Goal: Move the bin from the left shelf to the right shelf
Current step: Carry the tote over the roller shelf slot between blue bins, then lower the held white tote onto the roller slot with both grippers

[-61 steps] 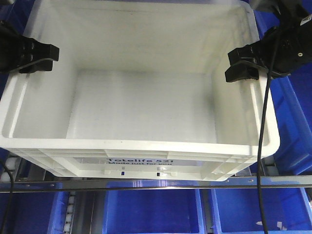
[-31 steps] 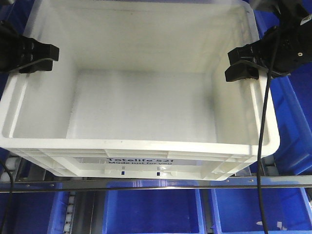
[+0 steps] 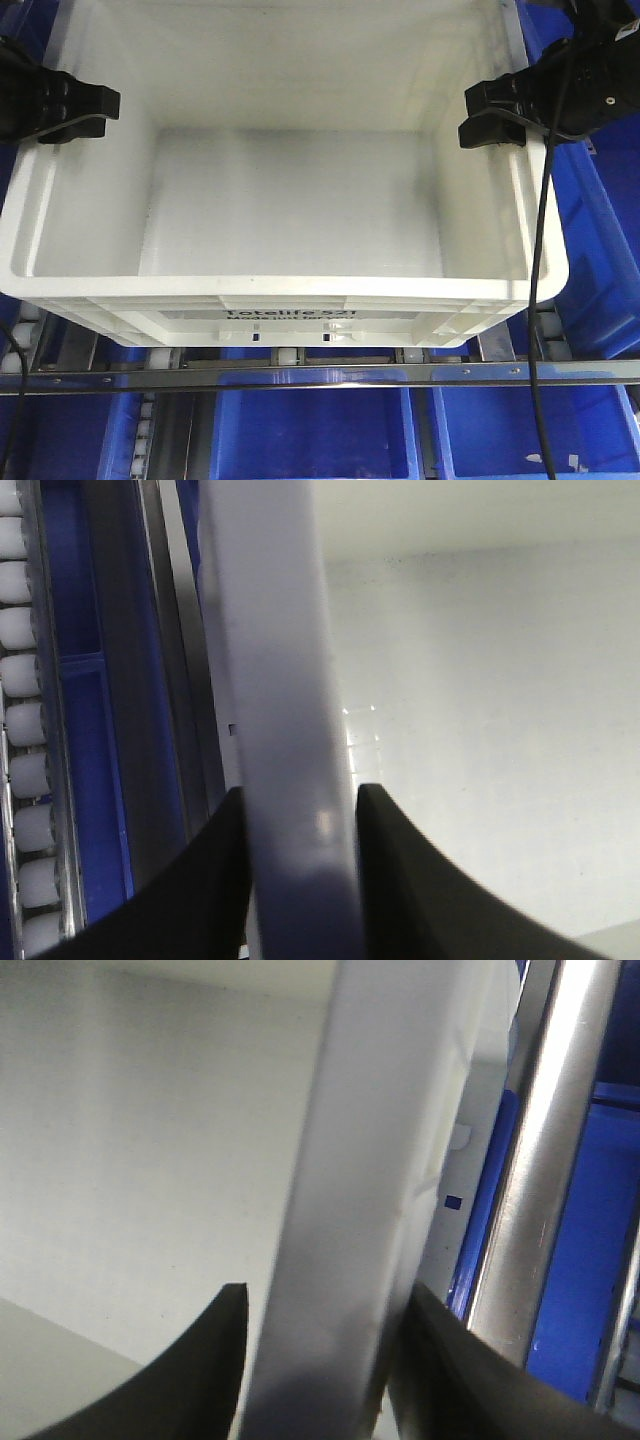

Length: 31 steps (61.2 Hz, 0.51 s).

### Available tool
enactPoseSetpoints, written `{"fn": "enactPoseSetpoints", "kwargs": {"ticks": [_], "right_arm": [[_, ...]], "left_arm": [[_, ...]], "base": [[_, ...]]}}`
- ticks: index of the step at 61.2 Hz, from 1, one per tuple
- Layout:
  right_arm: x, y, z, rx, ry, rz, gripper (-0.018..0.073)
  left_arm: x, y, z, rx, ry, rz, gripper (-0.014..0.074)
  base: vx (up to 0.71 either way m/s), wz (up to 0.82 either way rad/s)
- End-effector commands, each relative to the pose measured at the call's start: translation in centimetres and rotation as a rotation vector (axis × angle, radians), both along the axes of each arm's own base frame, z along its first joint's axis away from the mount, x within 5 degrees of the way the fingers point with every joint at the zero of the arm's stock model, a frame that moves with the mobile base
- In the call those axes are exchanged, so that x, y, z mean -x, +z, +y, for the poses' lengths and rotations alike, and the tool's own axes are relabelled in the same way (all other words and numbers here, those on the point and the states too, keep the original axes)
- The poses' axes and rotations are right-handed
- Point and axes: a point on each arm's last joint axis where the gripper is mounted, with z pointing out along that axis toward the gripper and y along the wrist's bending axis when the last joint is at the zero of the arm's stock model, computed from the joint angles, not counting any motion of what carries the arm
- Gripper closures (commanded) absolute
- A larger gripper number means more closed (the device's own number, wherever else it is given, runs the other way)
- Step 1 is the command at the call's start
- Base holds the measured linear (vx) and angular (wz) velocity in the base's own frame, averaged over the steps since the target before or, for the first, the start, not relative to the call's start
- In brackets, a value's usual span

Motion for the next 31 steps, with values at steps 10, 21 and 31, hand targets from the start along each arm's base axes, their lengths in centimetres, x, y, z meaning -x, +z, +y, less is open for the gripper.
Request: {"fn": "enactPoseSetpoints", "kwargs": {"ticks": [10,21,31], "right_arm": [[-0.3,3.7,-0.7,0.003,-0.049,-0.273,0.0564],[-1.2,2.8,-0.6,0.008,-0.051,-0.258,0.0564],[-2.1,1.7,-0.5,0.018,-0.042,-0.233,0.0564]], "left_arm": [[-0.9,1.3,-0.2,0.01,-0.015,-0.099,0.0604],[-1.3,0.9,-0.2,-0.002,-0.015,-0.093,0.0604],[-1.5,1.0,0.0,-0.02,-0.006,-0.118,0.0604]], "base": [[0.0,0.0],[0.0,0.0],[0.0,0.0]]}}
